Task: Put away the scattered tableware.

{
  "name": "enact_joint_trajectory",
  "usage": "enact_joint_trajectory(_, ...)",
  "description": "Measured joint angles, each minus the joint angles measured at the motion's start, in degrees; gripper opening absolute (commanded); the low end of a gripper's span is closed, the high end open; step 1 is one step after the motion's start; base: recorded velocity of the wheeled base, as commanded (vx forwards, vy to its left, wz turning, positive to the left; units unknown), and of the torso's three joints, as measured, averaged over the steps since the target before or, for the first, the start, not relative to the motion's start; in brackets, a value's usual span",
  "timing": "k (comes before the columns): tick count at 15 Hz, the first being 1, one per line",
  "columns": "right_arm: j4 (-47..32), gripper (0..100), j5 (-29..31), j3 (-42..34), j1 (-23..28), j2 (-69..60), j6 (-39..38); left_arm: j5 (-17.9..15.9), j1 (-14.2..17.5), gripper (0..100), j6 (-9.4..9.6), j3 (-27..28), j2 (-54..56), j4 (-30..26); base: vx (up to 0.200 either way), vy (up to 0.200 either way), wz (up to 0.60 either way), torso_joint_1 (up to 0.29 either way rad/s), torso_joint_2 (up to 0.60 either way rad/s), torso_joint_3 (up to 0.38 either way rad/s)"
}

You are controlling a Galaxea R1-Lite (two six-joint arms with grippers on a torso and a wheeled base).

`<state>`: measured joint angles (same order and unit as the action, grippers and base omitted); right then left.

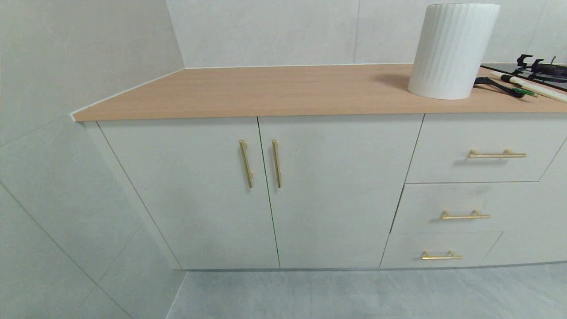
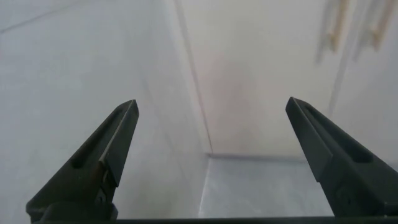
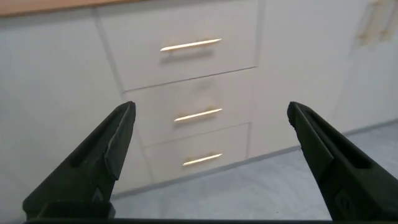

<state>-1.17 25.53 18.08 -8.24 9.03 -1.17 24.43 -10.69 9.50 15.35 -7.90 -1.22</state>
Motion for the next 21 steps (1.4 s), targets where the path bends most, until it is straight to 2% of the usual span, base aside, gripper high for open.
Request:
enact_joint_trajectory(2,-0.11,100,-0.24,-0.85,3.58,-2.50,-0.09,0.11,4.19,100,-1.78,-0.16,1.60,1.49,0.000,0.000,0.00,0.000,0.00,0.000)
enact_joint_trajectory(4,-0.13,100,-3.04,-3.04,6.60,-5.75,-0.20,-0.95,8.48,100,-1.97,-0.61,3.89,1.38,0.000,0.000,0.00,0.000,0.00,0.000)
enact_joint_trajectory(5,0.79,100,-4.13,-5.84,7.28,-6.84,-0.44,-1.12,9.55,100,-2.00,-2.15,5.10,1.46,0.000,0.000,0.00,0.000,0.00,0.000)
enact_joint_trajectory(7,5.96,100,-7.80,-12.46,8.00,-8.16,-1.12,-1.52,10.64,100,-2.47,-7.47,6.72,6.03,0.000,0.000,0.00,0.000,0.00,0.000)
enact_joint_trajectory(8,7.19,100,-11.57,-15.14,8.14,-8.48,-1.89,-2.76,10.80,100,-2.68,-9.98,7.16,8.80,0.000,0.000,0.00,0.000,0.00,0.000)
enact_joint_trajectory(9,6.41,100,-15.49,-16.68,8.24,-8.74,-4.60,-5.83,11.00,100,-3.10,-12.51,7.50,11.26,0.000,0.000,0.00,0.000,0.00,0.000)
enact_joint_trajectory(10,5.84,100,-18.42,-17.35,8.29,-8.90,-5.61,-8.89,11.04,100,-5.32,-13.87,7.68,11.81,0.000,0.000,0.00,0.000,0.00,0.000)
enact_joint_trajectory(11,5.33,100,-21.21,-17.70,8.31,-9.01,-5.74,-12.29,11.07,100,-6.90,-14.60,7.77,10.17,0.000,0.000,0.00,0.000,0.00,0.000)
enact_joint_trajectory(13,3.85,100,-24.60,-17.87,8.34,-9.08,-5.21,-15.43,11.11,100,-7.86,-15.17,7.88,3.45,0.000,0.000,0.00,0.000,0.00,0.000)
enact_joint_trajectory(15,3.74,100,-25.48,-18.01,8.34,-9.08,-4.00,-18.38,11.11,100,-9.14,-15.25,7.90,3.22,0.000,0.000,0.00,0.000,0.00,0.000)
enact_joint_trajectory(16,3.71,100,-25.77,-18.03,8.29,-9.08,-3.64,-20.76,11.11,100,-8.92,-15.35,7.90,2.00,0.000,0.000,0.00,0.000,0.00,0.000)
enact_joint_trajectory(17,3.62,100,-25.86,-18.08,8.29,-9.03,-3.18,-21.65,11.11,100,-7.16,-15.35,7.90,1.44,0.000,0.000,0.00,0.000,0.00,0.000)
enact_joint_trajectory(18,3.62,100,-25.97,-18.05,8.27,-9.03,-2.99,-22.14,11.11,100,-6.30,-15.35,7.90,1.29,0.000,0.000,0.00,0.000,0.00,0.000)
enact_joint_trajectory(21,3.60,100,-26.65,-18.05,8.24,-9.03,-2.99,-22.43,11.11,100,-6.24,-15.35,7.92,1.29,0.000,0.000,0.00,0.000,0.00,0.000)
